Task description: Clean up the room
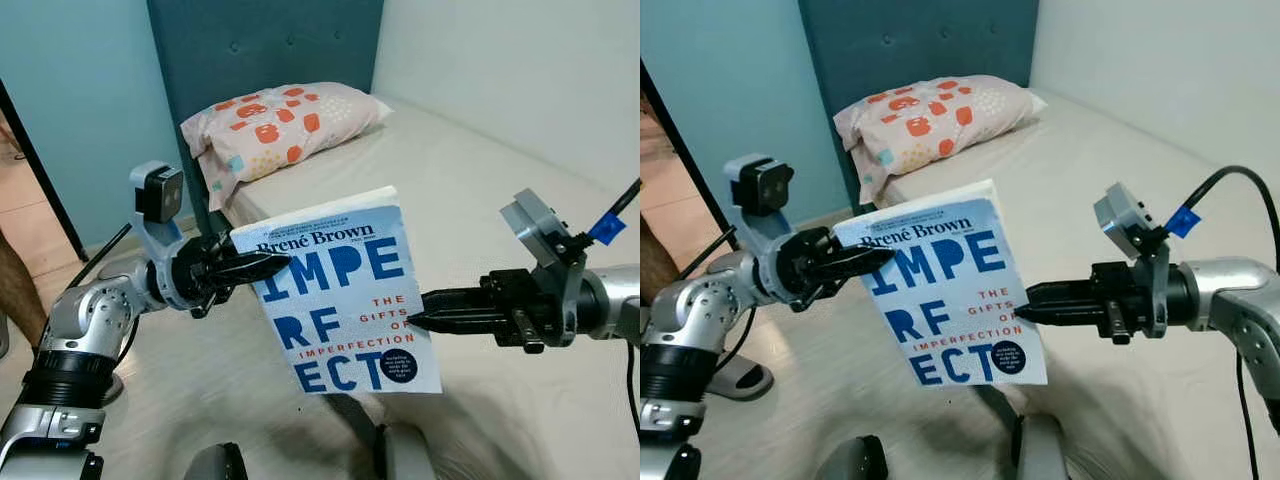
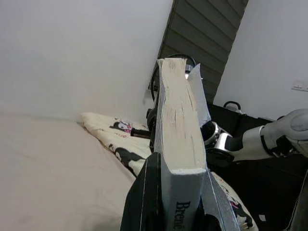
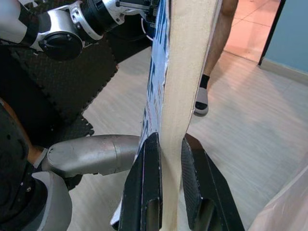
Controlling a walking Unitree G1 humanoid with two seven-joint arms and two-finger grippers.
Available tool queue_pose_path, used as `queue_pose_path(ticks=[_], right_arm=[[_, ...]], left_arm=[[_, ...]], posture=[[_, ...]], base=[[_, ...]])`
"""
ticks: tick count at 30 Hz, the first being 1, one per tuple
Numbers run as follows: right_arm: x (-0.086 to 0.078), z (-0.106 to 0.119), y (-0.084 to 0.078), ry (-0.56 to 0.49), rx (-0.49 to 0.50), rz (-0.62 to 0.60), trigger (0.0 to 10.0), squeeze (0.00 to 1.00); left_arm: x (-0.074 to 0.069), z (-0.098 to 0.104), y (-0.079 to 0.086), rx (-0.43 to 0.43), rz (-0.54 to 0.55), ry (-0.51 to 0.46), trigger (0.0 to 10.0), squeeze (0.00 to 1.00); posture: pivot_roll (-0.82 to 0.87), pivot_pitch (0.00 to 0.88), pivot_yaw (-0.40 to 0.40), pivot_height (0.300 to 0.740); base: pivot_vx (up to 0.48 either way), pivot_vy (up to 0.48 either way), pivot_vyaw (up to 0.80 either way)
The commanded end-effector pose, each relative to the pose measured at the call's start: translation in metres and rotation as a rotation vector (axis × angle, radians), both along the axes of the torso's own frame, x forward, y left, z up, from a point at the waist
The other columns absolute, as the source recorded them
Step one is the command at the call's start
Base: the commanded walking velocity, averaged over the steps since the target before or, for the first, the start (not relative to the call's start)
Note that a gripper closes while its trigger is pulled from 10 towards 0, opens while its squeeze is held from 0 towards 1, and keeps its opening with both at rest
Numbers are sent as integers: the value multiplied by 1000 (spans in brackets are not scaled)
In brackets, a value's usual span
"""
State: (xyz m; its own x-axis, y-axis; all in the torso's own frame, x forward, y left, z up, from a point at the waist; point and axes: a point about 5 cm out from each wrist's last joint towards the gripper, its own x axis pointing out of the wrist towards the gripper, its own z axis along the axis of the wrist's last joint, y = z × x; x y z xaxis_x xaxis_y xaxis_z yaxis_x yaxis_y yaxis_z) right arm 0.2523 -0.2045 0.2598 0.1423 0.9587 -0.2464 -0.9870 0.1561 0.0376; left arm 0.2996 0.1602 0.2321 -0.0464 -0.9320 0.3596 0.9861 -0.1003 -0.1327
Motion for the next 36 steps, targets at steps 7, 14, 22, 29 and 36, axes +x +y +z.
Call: queue_pose_path(ticks=[7,14,22,29,36], right_arm=[[3,7,0,-49,2,-12,0,0],[17,11,-3,-130,52,-146,10000,0],[35,12,-21,-187,248,-390,10000,1000],[19,-17,-33,-121,461,-568,10000,1000],[8,-41,-12,-18,608,-580,10000,1000]], left_arm=[[-5,2,-3,-19,-23,-11,0,0],[0,8,-5,-68,49,-32,0,0],[14,32,2,-231,246,-70,0,0],[25,55,17,-376,477,-89,0,0],[27,68,20,-450,528,-104,0,0]], posture=[[-39,27,-3,530],[-39,23,-8,530],[-37,16,-13,530],[-41,25,-9,530],[-43,24,-10,530]], base=[[0,0,0],[0,0,0],[0,0,0],[0,0,0],[0,0,0]])
